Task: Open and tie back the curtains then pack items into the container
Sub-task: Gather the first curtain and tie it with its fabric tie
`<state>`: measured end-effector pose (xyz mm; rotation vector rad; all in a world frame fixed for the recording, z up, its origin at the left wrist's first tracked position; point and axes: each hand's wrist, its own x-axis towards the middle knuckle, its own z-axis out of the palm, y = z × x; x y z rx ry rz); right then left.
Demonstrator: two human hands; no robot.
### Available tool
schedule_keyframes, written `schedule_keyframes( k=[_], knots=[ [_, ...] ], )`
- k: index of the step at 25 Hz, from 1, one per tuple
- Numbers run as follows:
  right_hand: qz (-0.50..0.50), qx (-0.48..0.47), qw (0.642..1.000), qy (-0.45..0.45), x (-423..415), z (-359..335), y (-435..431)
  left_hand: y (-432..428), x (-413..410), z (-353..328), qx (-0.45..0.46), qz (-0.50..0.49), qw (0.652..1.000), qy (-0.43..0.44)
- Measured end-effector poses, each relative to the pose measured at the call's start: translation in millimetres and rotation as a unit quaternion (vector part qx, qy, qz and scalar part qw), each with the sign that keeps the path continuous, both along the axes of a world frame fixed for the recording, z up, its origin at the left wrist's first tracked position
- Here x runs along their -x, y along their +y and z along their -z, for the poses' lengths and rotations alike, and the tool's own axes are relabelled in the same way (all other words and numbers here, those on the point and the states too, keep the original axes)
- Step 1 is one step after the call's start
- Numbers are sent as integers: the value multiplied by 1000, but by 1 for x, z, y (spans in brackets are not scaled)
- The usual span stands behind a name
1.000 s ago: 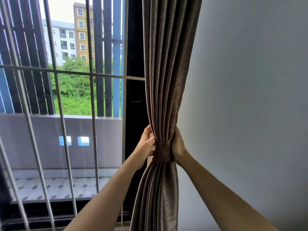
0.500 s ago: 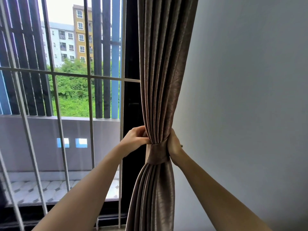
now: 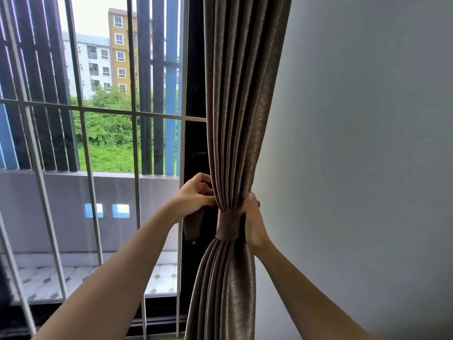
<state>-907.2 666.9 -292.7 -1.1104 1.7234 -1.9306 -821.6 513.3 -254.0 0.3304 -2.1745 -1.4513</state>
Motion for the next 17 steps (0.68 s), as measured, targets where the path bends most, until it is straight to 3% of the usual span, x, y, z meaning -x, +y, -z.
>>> schedule_keyframes(
  k=[6, 7, 10, 11, 15, 17],
  knots=[
    [35, -13, 994, 102, -7, -16, 3, -1, 9, 11, 188, -110, 975, -38],
    [32, -13, 995, 98, -5, -19, 2, 1, 7, 9, 165, -99, 980, -40],
    [2, -9, 998, 67, 7, -21, 2, 2, -2, -1, -47, 4, 996, -75],
    [-10, -17, 997, 73, 10, -22, 3, 2, -4, -3, -67, 11, 994, -83],
    [-22, -66, 990, 122, 18, -27, 0, -7, 2, -13, 84, -63, 990, -91],
    [-25, -85, 986, 140, 22, -31, -3, -12, 8, -21, 178, -122, 972, -97]
  ],
)
